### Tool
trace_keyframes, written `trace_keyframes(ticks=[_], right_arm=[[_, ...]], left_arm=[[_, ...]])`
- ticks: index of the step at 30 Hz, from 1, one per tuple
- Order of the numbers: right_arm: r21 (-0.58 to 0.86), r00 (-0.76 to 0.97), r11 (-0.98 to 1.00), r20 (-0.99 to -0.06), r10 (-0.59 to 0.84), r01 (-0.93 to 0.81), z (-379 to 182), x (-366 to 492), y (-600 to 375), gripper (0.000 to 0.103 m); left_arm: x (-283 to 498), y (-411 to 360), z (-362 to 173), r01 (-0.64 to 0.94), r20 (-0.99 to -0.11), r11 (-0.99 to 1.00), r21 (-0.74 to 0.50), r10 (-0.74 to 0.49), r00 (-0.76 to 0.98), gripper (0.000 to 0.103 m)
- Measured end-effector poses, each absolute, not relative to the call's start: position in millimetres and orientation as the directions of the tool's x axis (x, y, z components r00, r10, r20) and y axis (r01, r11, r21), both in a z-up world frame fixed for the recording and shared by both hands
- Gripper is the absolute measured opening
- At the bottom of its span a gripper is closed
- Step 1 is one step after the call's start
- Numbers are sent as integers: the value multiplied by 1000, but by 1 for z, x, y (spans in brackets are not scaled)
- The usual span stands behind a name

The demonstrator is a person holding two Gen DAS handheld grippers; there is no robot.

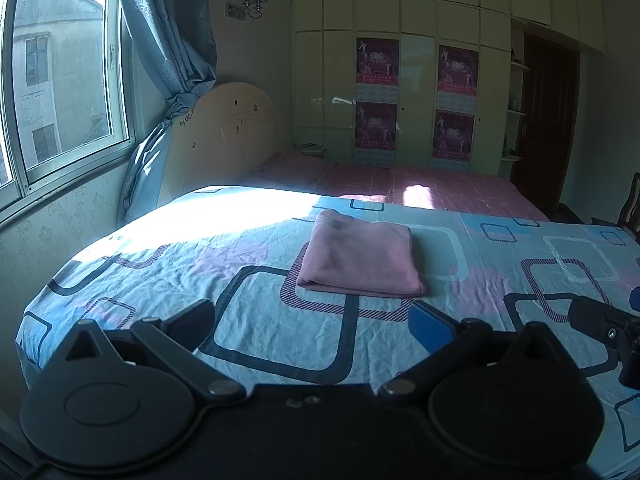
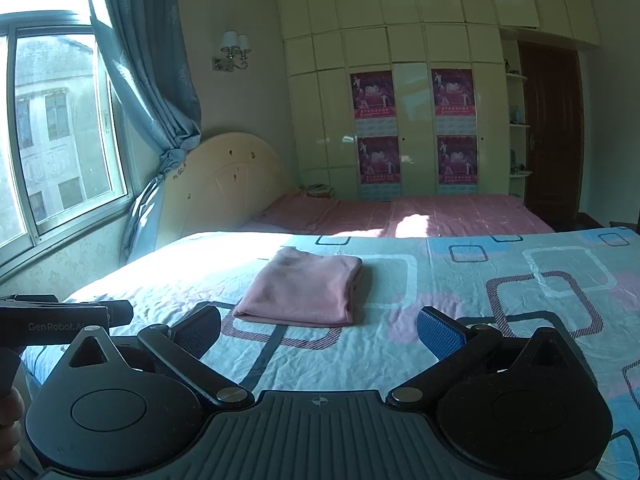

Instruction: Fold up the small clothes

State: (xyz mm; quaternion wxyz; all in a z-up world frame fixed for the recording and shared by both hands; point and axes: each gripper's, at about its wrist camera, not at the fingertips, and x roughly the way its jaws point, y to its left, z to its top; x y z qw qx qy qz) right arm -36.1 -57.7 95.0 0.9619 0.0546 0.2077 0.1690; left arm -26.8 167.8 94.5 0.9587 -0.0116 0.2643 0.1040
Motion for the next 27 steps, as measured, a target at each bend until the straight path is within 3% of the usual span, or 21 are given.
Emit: trace_keyframes(ticks=[22,27], right_arm=[[189,836,939,-429,343,-289,77,-1,-57,103],[194,827,948,-467,315,-251,63,18,-62,103]], left_arm=[[5,167,78,-172,-531,985,22,157,833,99],[36,174,66,-168,-541,984,56,171,823,103]])
